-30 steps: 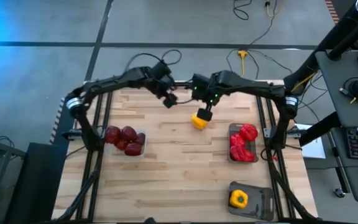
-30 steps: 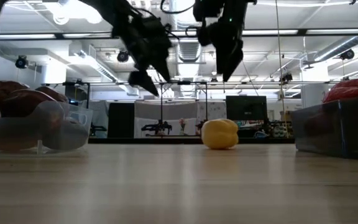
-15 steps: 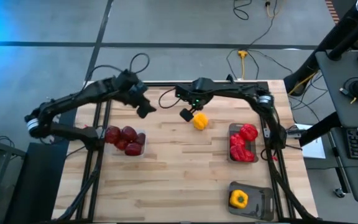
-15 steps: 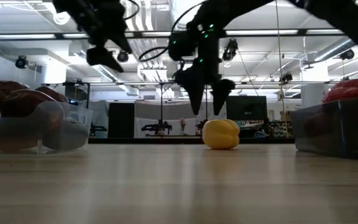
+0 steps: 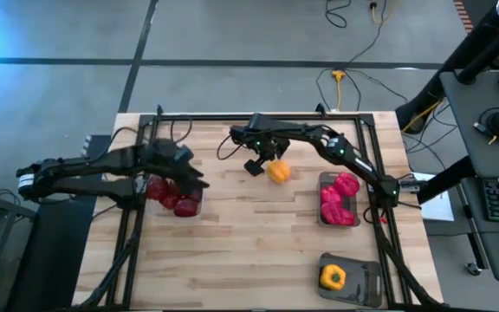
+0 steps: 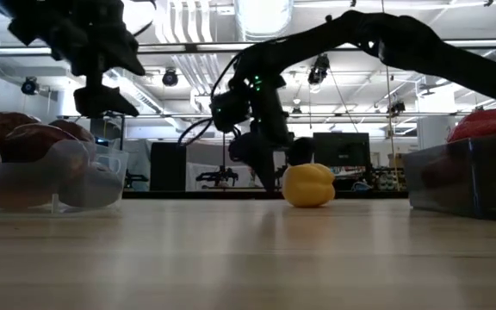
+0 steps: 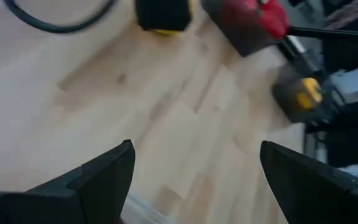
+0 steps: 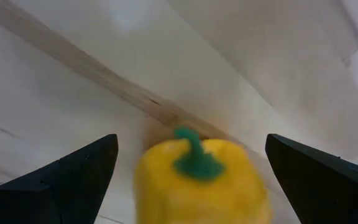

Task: Sort produce into baskets
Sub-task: Put the yellow bell pepper in the bottom black bin

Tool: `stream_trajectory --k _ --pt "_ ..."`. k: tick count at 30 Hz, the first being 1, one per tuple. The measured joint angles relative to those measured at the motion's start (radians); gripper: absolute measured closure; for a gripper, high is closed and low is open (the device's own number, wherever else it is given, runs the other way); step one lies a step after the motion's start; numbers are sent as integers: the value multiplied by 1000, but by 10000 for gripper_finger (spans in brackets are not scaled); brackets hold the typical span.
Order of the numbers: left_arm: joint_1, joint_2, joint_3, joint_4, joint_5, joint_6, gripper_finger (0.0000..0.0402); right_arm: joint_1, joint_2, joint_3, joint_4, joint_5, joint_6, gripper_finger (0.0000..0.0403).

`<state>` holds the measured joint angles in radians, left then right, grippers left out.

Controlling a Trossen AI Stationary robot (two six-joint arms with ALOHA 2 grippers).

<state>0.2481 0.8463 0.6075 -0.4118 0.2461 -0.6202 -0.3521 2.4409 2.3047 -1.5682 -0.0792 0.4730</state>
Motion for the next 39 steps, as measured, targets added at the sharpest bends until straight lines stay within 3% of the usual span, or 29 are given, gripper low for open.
stream_trajectory --k 3,12,30,39 --pt "-71 -38 -44 62 -10 -45 74 0 11 -2 -2 -8 31 3" --pt "-248 -75 -53 83 -181 -101 74 2 10 -8 -3 -34 28 3" --pt "-452 -74 -53 82 -371 -239 74 25 -21 -36 -3 14 -47 5" --pt "-508 -74 -53 85 -410 -311 74 44 -30 -99 -9 -13 -72 73"
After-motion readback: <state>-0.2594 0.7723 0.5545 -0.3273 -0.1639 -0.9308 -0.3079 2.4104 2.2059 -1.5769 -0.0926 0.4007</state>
